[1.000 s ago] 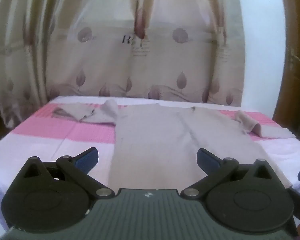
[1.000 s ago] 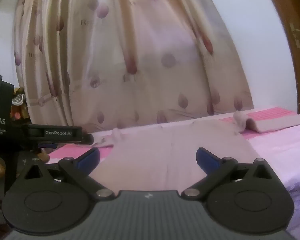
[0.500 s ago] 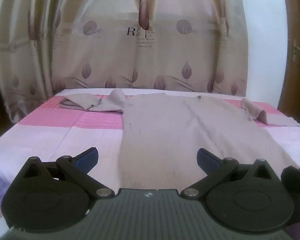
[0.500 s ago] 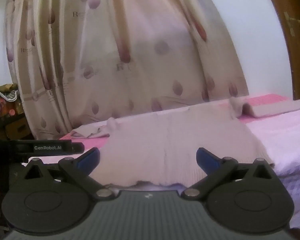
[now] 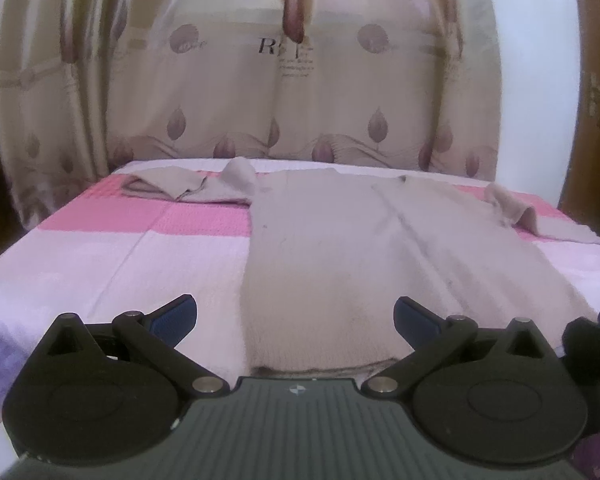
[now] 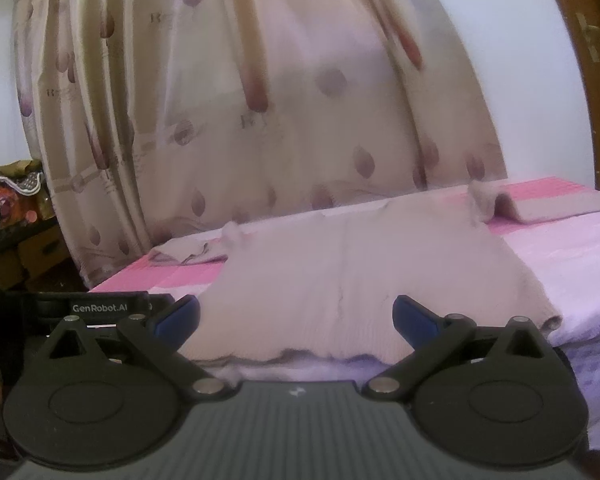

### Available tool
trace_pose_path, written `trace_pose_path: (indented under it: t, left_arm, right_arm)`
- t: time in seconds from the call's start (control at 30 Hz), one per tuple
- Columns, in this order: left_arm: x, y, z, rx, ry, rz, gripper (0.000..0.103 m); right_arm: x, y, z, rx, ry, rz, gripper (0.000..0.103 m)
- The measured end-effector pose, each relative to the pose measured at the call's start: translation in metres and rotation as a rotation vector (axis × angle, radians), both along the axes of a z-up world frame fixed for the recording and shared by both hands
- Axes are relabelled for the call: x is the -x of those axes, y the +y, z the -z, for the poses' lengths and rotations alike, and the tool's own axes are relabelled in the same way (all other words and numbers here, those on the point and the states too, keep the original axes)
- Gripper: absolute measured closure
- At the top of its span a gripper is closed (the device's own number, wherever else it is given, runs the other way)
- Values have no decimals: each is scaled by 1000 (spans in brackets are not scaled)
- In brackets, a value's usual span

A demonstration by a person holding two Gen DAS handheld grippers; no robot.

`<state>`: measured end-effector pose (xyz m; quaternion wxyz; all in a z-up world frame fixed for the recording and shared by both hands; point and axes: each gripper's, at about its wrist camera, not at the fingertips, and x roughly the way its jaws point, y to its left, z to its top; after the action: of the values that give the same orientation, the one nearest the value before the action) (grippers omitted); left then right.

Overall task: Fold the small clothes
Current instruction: 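Move both tools over the beige sweater toward its sleeves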

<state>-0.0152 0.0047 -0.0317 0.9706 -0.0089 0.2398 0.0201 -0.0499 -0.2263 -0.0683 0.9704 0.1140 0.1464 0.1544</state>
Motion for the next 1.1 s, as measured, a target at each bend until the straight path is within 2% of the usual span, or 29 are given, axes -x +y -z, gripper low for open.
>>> trace_pose_path:
  t: [0.23, 0.8, 1.1]
  left_arm:
    - [1, 10, 10, 5, 23, -30, 0]
    - [-3, 10, 12, -8, 35, -45, 0]
    - [-16, 23, 10, -9, 44, -77, 0]
  right_arm:
    - [0, 2, 1, 6, 4, -29, 0]
    - [-2, 1, 0, 9, 17, -41, 0]
    - [-10, 6, -2, 19, 28, -109, 0]
